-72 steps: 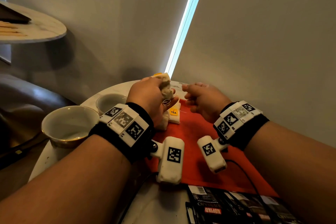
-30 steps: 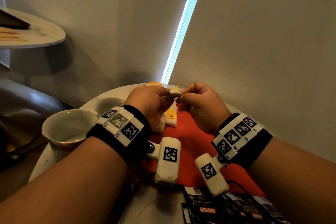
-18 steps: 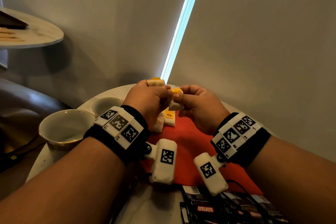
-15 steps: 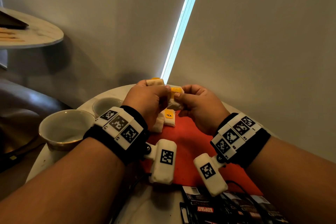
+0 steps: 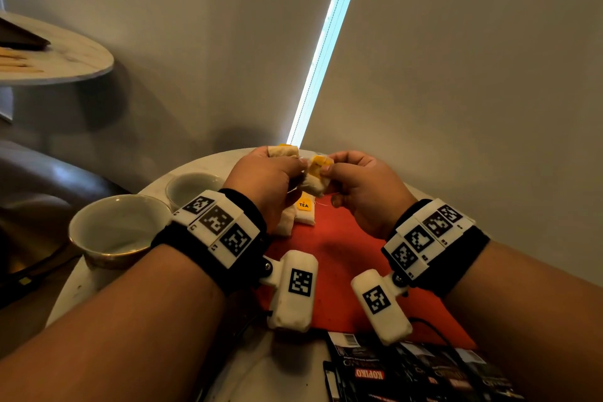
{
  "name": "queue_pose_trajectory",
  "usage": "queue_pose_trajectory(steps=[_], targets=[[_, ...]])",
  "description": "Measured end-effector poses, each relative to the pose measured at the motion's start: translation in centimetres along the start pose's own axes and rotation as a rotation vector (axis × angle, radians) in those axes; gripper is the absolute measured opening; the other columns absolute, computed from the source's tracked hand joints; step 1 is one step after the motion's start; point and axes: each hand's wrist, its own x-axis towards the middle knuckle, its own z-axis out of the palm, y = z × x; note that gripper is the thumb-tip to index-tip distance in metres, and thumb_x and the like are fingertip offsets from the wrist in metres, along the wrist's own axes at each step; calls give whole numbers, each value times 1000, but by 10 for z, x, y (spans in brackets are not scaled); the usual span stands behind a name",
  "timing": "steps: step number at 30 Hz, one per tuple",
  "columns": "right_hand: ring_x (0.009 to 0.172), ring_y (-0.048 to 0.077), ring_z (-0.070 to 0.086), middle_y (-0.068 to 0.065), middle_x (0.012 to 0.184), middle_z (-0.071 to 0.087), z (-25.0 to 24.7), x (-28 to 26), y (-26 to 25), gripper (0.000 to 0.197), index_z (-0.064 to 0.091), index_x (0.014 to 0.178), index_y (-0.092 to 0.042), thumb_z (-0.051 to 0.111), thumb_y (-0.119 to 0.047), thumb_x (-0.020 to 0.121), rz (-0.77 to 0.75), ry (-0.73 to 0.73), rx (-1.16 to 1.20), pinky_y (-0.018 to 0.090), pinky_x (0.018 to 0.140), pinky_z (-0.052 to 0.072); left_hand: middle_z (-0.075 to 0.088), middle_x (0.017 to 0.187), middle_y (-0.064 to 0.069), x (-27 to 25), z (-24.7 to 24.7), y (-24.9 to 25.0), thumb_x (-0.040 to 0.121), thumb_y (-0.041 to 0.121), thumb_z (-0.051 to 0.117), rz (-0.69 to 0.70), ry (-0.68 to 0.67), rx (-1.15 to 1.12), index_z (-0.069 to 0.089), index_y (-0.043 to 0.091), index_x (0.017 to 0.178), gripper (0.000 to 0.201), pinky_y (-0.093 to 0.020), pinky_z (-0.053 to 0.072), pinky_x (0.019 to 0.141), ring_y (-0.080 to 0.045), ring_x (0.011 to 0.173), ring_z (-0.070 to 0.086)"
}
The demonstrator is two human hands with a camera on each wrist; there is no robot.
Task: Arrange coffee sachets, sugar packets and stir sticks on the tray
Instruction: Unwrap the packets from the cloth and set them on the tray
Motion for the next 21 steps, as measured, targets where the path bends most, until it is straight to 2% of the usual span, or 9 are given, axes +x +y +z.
queue_pose_trajectory(steps=[2,5,8,11,13,15,19,21], targets=[[78,30,61,25,95,70,-2,4,1,8,63,94,-9,61,-1,91,20,45,-23,29,51,39,65,98,-10,1,0,2,95,12,65,-12,47,-3,58,14,120,26,-31,51,68,-18,89,64],[81,30,60,29,106,71,-8,13,7,9,63,90,-11,64,-2,90,65,116,-92,27,49,37,60,94,-3,0,1,8,92,19,64,-17,83,-50,59,14,109,18,-31,48,64,-13,80,58],[68,23,60,25,93,69,-11,21,14,12,63,87,-12,65,-1,90,150,103,-214,30,50,37,58,86,-2,-2,2,13,93,32,56,-61,111,-179,61,14,100,20,-34,43,66,-15,77,53],[57,18,56,18,87,62,-10,22,18,13,62,95,-9,64,3,90,302,-45,-346,29,50,39,59,85,-4,-2,1,14,99,29,44,-61,124,-208,61,13,100,24,-35,43,69,-17,78,53],[56,16,51,17,85,60,-7,22,20,17,62,105,-6,62,5,91,405,-141,-368,26,48,42,60,87,-4,-4,1,14,101,26,41,-49,126,-179,61,13,103,24,-35,45,71,-17,80,54],[58,16,49,14,81,59,-4,23,23,18,62,107,-6,61,4,92,459,-187,-368,24,48,46,60,86,-3,-4,2,14,102,26,41,-51,126,-178,60,15,99,22,-34,46,72,-16,78,56],[66,20,59,11,81,64,-1,33,30,16,62,102,-9,62,4,92,454,-134,-403,31,60,52,62,90,-5,-2,2,15,100,25,41,-102,150,-202,62,14,97,24,-33,45,72,-17,81,57],[65,21,64,10,80,65,1,37,31,17,63,99,-10,65,4,90,433,-94,-419,33,61,53,64,93,-5,-5,2,16,99,24,42,-117,151,-193,64,14,95,24,-34,45,71,-17,84,58]])
